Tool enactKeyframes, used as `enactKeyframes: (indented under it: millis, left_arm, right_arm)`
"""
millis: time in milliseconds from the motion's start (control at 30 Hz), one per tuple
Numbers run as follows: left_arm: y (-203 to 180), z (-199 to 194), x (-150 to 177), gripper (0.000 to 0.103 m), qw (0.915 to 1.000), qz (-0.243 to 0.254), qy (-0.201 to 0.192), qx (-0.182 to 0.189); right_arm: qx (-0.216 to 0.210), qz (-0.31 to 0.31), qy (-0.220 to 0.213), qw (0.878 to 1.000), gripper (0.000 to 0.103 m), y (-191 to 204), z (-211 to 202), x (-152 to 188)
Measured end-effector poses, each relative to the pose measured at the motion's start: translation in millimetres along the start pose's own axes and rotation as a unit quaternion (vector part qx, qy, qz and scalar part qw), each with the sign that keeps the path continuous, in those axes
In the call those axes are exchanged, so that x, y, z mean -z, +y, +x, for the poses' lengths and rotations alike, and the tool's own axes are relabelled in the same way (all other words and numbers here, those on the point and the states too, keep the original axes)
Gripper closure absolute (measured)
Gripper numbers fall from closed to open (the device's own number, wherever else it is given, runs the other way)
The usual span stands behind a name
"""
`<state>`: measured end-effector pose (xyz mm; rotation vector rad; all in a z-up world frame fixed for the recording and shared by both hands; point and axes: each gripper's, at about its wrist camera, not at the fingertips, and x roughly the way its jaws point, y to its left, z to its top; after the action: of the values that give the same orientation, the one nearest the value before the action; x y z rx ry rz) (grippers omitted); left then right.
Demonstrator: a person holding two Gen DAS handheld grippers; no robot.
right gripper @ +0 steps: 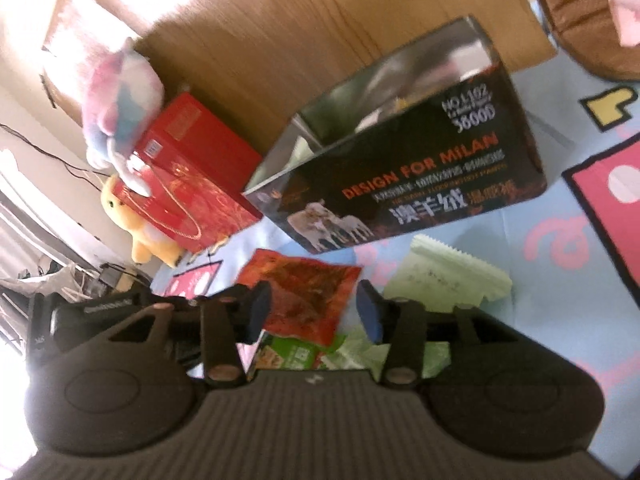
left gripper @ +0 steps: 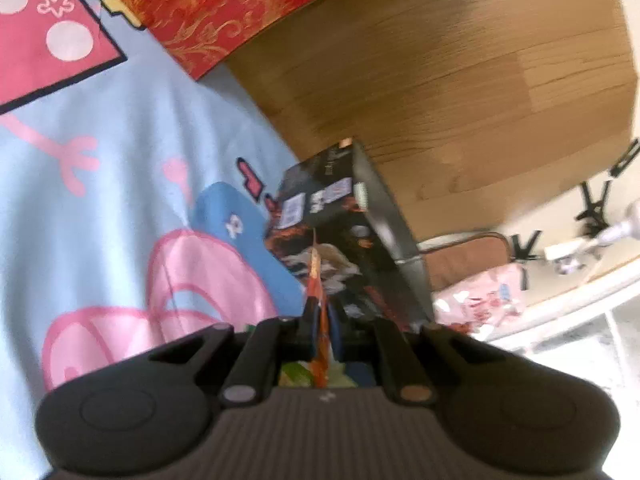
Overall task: Organize snacks
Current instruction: 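Grasp the red snack packet with the right gripper, then carry the red packet into the black box and release it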
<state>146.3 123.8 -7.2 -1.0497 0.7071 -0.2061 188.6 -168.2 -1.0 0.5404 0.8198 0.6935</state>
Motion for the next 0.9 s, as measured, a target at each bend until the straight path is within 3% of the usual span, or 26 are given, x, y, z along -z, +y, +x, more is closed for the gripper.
enactKeyframes:
  millis: [200,333,433,467,500,533,667,800,900]
  left_arm:
    - [-8.8,-32.8,22.0,0.097,0.9986,-0.005,0.003,0.052]
    - [-17.6,-51.3,31.7,0.097,0.9969,0.000,0.000,0.078]
    - [-26.6,-53.8,40.1,0.097,0.9959,0.014,0.007,0.089]
    - [-29.1,-53.7,43.4,0.097,0.9958,0.020,0.011,0.089]
    - [-32.9,-51.8,47.1,0.097,0.9963,0.030,0.011,0.080]
    - [-37.3,-50.9,49.5,0.097,0.9967,0.044,0.010,0.067]
    - [-55.6,-34.8,55.1,0.097,0.9946,0.096,0.021,0.033]
    - [-84.3,-6.3,49.8,0.096,0.9867,0.161,0.024,0.004]
    - [-106.4,19.5,33.1,0.096,0.9809,0.194,0.017,-0.010]
  right_arm:
    - [-0.092,0.082,0.010,0.992,0.041,-15.0,-19.3,21.8]
    - [-0.153,0.169,0.022,0.973,0.040,-32.9,-24.2,38.7]
    - [-0.203,0.232,0.035,0.951,0.039,-41.8,-21.3,45.3]
    - [-0.213,0.240,0.036,0.946,0.040,-42.0,-21.8,44.7]
    - [-0.220,0.236,0.035,0.946,0.048,-40.2,-24.2,42.8]
    - [-0.214,0.222,0.027,0.951,0.067,-35.4,-29.6,40.0]
    - [-0.172,0.142,-0.016,0.975,0.073,-21.0,-58.4,25.1]
    - [-0.119,0.064,-0.061,0.989,0.076,-7.2,-72.9,8.7]
    - [-0.083,0.013,-0.086,0.993,0.076,-2.8,-70.8,-18.0]
